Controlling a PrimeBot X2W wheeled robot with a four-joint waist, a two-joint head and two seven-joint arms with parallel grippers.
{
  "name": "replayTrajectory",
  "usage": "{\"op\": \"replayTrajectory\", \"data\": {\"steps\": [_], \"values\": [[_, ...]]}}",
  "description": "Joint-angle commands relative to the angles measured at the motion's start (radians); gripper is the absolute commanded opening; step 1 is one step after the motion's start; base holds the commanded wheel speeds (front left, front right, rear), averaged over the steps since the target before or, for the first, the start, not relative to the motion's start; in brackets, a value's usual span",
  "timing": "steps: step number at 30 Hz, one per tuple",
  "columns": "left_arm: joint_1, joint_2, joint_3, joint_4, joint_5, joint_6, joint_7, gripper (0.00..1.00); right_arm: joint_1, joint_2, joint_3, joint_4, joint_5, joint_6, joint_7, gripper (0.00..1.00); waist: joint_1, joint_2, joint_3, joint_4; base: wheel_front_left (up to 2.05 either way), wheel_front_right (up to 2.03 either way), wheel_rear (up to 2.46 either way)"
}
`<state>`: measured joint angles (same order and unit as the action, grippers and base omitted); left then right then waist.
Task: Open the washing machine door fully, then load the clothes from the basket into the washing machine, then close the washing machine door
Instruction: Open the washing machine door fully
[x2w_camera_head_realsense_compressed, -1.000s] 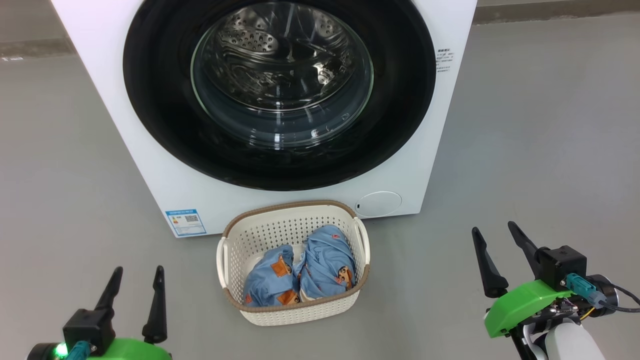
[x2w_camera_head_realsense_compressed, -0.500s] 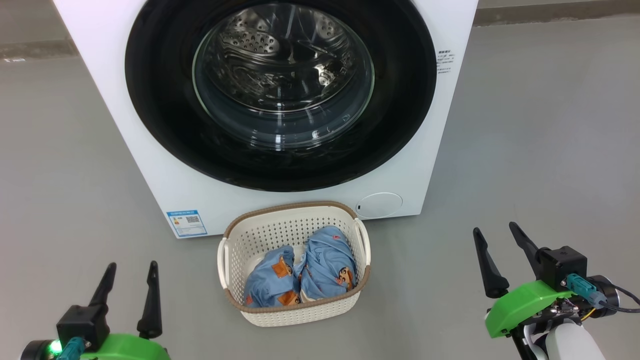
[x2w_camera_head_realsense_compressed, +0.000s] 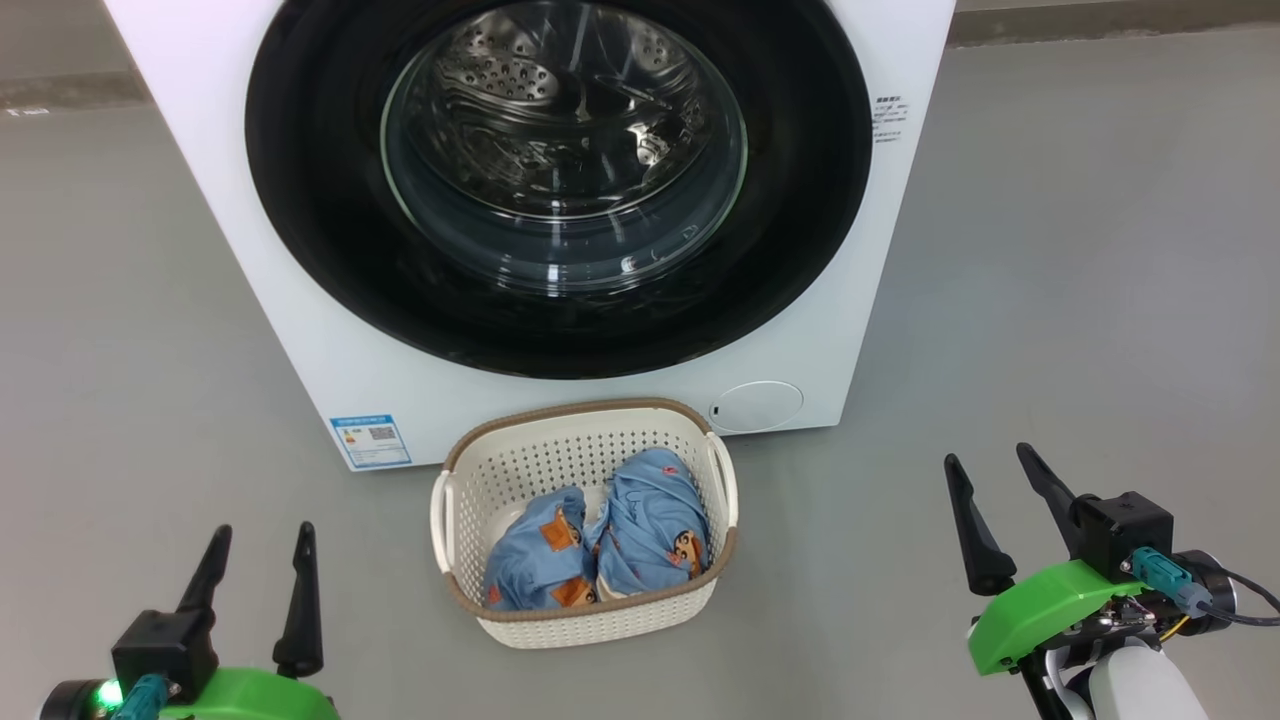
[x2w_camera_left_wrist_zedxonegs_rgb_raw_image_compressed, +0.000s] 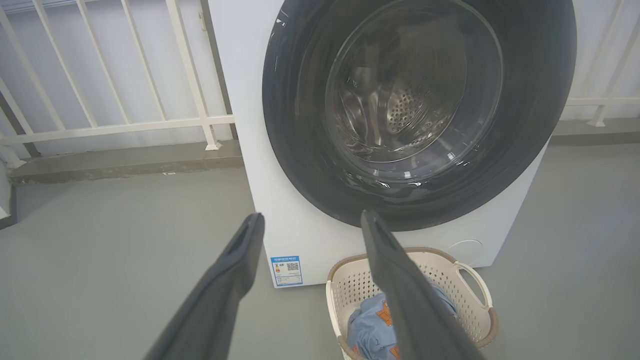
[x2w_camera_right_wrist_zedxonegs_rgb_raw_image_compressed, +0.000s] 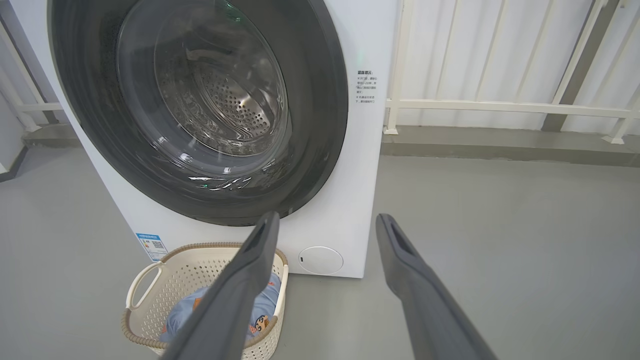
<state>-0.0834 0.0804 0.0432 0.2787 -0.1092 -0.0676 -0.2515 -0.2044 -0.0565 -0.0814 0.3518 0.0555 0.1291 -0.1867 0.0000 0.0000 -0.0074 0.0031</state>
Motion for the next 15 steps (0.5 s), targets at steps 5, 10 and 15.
{"op": "replayTrajectory", "data": {"steps": [5, 10, 15], "values": [[-0.039, 0.016, 0.036, -0.029, 0.013, -0.004, -0.01, 1.0, -0.031, 0.0, 0.024, -0.022, 0.002, 0.002, -0.009, 1.0, 0.0, 0.0, 0.0, 0.001, 0.77, 0.77, -1.54], [-0.042, 0.014, 0.038, -0.027, 0.012, -0.007, -0.01, 1.0, -0.031, 0.0, 0.023, -0.02, 0.002, 0.002, -0.007, 1.0, 0.0, 0.0, 0.001, 0.003, 1.14, 1.14, -2.28], [-0.042, 0.012, 0.043, -0.024, 0.01, -0.008, -0.01, 1.0, -0.032, 0.0, 0.022, -0.019, 0.005, 0.002, -0.007, 1.0, 0.0, 0.0, 0.005, 0.003, 1.23, 1.23, -2.46]]}}
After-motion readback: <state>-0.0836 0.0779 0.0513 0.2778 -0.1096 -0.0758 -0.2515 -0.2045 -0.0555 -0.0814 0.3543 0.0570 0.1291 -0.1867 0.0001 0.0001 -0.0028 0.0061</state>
